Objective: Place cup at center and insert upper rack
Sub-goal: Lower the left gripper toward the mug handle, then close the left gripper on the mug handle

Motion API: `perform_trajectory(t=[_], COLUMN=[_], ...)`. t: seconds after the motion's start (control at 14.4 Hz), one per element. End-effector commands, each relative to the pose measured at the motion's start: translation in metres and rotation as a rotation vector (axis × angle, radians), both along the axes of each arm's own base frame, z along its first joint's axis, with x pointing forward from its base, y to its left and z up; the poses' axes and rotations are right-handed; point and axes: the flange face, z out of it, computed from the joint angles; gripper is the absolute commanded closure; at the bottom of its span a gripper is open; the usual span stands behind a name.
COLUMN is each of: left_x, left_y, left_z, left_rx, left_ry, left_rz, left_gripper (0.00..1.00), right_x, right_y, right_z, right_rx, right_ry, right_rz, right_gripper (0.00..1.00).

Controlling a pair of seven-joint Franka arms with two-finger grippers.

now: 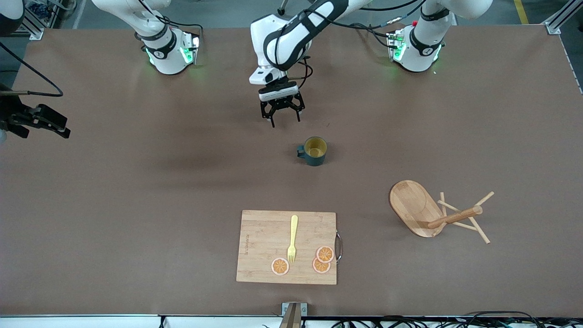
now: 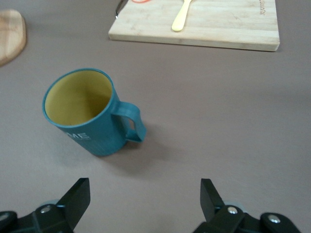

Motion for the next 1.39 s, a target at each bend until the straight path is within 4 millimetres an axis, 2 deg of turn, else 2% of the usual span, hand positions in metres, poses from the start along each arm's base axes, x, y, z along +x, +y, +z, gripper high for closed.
perform_trajectory(t=[0.0, 0.14, 0.69, 0.76, 1.18, 1.32], left_x=[-0.006, -0.007, -0.006, -0.007, 0.011, 0.019], left_y=[0.002, 0.005, 0.007, 0.007, 0.013, 0.007], left_z=[-0.027, -0.042, -0.072, -0.076, -0.092, -0.095], left_rx=[0.007, -0.002, -0.042, -0.037, -0.001, -0.008], left_ry=[-0.095, -0.152, -0.277, -0.291, -0.349, -0.355], left_rz=[-0.008, -0.004, -0.047, -0.067, -0.094, -0.082], left_gripper=[0.00, 0.00, 0.01, 0.01, 0.01, 0.01], right_x=[-0.008, -0.009, -0.008, -0.008, -0.007, -0.007], right_y=[0.001, 0.002, -0.008, -0.003, 0.001, 0.001], right_z=[0.002, 0.002, 0.002, 0.003, 0.002, 0.002], right_rx=[-0.004, -0.004, -0.004, -0.004, -0.004, -0.004], right_ry=[-0.013, -0.009, -0.015, -0.016, -0.016, -0.016], right_rz=[0.014, 0.015, -0.003, 0.006, 0.012, 0.009], right_gripper=[0.00, 0.00, 0.00, 0.00, 0.00, 0.00])
